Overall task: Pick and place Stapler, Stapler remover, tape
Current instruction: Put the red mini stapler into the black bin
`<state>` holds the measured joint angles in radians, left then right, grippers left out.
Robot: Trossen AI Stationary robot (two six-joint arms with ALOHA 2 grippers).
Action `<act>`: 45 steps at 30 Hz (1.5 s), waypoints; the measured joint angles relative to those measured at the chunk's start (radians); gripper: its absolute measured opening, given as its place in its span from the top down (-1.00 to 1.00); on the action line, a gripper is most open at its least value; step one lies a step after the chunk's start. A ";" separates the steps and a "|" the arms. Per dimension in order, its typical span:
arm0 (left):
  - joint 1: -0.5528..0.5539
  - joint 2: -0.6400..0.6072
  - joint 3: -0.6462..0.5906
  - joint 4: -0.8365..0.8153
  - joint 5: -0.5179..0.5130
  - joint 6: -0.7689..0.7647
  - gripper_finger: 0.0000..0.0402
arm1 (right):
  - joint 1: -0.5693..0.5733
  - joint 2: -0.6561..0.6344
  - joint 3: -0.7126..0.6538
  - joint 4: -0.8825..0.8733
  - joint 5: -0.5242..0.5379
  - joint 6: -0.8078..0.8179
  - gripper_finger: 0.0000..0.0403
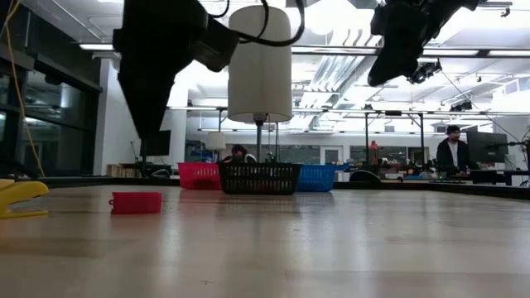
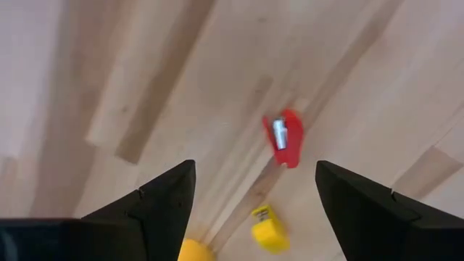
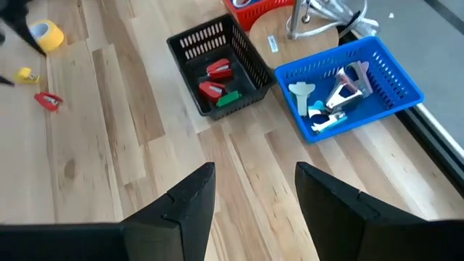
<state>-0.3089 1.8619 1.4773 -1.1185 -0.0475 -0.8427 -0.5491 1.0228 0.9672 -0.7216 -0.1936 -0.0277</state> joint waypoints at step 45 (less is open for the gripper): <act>-0.111 0.028 -0.262 0.380 -0.110 -0.193 0.16 | 0.000 -0.015 0.000 0.000 0.000 0.001 0.10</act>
<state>-0.4198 1.8896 1.2152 -0.7384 -0.1573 -1.0355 -0.5488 1.0080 0.9672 -0.7216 -0.1940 -0.0265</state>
